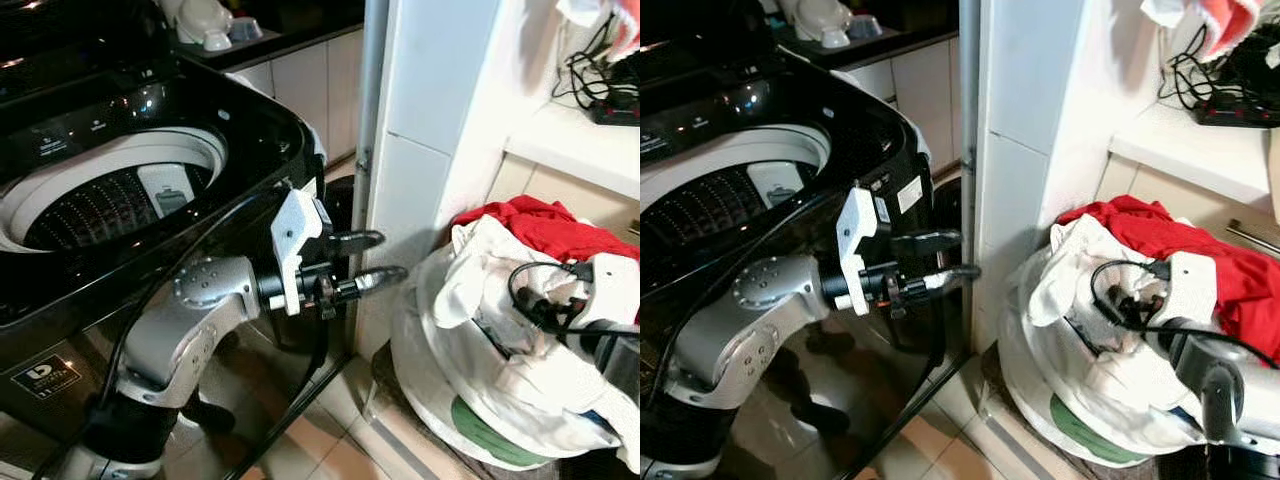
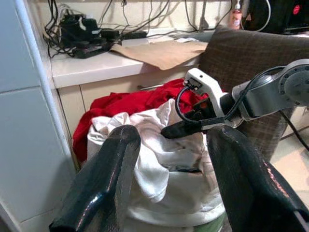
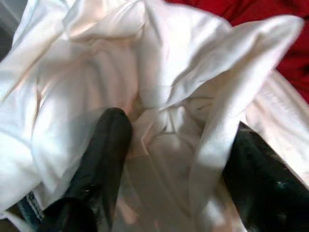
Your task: Clothes washing
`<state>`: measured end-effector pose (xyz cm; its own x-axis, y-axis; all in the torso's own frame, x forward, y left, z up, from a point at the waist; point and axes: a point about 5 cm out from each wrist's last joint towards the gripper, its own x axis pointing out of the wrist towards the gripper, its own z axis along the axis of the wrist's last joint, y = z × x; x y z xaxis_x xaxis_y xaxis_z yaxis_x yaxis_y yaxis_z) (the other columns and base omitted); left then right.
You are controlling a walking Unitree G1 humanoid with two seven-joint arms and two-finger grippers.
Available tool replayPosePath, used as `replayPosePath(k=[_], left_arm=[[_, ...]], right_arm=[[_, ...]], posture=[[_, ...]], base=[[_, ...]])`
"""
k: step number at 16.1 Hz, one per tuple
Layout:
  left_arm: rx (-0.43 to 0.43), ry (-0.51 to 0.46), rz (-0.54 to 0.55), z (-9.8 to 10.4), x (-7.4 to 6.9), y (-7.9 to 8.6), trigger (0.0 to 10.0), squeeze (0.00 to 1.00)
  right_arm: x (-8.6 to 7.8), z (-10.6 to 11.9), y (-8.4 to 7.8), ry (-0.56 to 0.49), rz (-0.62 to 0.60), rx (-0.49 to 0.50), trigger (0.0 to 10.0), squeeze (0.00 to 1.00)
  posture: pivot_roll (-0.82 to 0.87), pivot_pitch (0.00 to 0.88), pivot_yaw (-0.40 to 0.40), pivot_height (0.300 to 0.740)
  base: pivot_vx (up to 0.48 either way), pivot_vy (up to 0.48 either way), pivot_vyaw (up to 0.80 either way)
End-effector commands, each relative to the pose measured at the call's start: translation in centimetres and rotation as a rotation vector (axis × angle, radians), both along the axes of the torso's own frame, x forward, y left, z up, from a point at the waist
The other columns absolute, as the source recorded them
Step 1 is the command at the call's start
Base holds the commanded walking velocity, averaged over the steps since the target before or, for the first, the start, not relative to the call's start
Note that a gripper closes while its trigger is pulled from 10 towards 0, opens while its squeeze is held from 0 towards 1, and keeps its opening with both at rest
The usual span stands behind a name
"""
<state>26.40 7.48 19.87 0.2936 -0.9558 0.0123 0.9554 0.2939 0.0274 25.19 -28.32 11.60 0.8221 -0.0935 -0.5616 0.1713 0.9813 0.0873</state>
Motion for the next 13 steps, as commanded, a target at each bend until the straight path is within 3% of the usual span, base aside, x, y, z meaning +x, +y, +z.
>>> replayPosePath(k=[1, 13], left_arm=[[0.009, -0.002, -0.007, 0.04, -0.23, -0.04, 10.0, 0.00], [0.012, 0.003, -0.002, 0.12, -0.20, -0.12, 10.0, 0.00]], right_arm=[[-0.06, -0.41, 0.16, 0.013, 0.009, 0.009, 0.0, 0.00], [-0.05, -0.44, 0.14, 0.010, 0.042, 0.005, 0.0, 0.00]], posture=[[-0.10, 0.000, 0.058, 0.740], [-0.10, 0.000, 0.055, 0.740]], base=[[0.000, 0.000, 0.00], [0.000, 0.000, 0.00]])
